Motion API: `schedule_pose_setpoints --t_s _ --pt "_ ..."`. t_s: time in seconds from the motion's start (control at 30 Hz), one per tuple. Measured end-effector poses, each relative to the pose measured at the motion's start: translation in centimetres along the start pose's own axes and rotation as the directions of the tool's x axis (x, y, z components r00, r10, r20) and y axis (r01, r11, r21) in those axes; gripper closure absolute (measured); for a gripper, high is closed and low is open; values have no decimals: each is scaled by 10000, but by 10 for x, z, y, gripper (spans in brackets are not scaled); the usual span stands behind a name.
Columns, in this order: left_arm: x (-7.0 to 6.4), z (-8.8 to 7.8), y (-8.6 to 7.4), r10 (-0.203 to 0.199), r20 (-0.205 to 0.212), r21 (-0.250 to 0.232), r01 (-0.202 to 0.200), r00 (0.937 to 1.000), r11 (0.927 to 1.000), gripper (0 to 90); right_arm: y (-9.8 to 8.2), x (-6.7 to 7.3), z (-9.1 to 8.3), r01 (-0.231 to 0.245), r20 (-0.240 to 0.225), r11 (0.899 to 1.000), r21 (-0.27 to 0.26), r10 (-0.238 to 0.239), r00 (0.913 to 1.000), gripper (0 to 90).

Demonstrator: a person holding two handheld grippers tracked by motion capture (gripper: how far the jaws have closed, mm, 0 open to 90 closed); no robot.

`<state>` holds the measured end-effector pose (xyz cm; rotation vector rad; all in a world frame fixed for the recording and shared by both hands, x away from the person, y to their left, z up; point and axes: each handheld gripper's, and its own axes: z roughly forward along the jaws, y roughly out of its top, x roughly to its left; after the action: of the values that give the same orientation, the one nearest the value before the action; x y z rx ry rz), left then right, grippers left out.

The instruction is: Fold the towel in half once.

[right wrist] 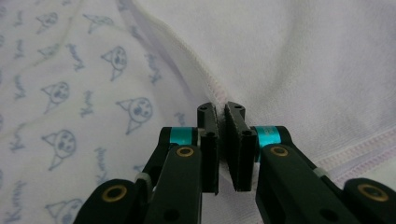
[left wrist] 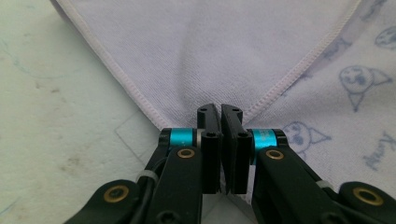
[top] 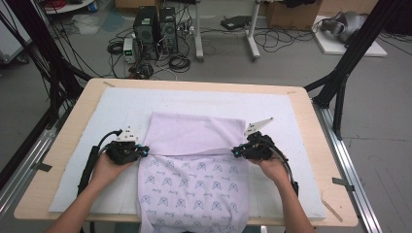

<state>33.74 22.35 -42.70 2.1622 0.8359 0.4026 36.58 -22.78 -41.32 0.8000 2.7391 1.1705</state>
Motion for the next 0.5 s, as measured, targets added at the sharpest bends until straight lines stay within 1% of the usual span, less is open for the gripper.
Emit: schedule_pose_setpoints --t_s 0.07,0.17,0.23,0.27,0.3,0.37,0.43,0.5 --pt "-1 -10 2 -74 -13 -392 74 10000 9992 865 2 4 -9 65 65 9991 -408 -63 10000 850" --pt "-6 -26 4 -74 44 -794 77 10000 9968 865 3 12 -25 209 -40 9948 -994 -214 9998 850" --pt "-14 -35 1 -50 79 -1062 58 10000 9943 866 1 20 -33 315 -153 9942 -1029 -332 9993 850" --pt "-19 -38 -2 -137 182 -1135 157 9997 9934 865 -2 25 -36 440 -142 9935 -1051 -457 9989 850" --pt "-25 -41 -6 -121 228 -1166 147 9997 9931 865 -5 31 -38 459 -208 9929 -1095 -484 9986 850" --pt "-35 -46 -15 -56 331 -1127 93 9994 9936 865 -16 41 -41 498 -353 9924 -1126 -541 9979 850" --pt "-45 -53 -23 -39 522 -1229 103 9986 9924 865 -28 52 -43 553 -520 9920 -1131 -615 9968 850" --pt "-56 -61 -30 12 571 -1249 60 9984 9921 866 -40 65 -47 583 -659 9918 -1136 -661 9956 850"
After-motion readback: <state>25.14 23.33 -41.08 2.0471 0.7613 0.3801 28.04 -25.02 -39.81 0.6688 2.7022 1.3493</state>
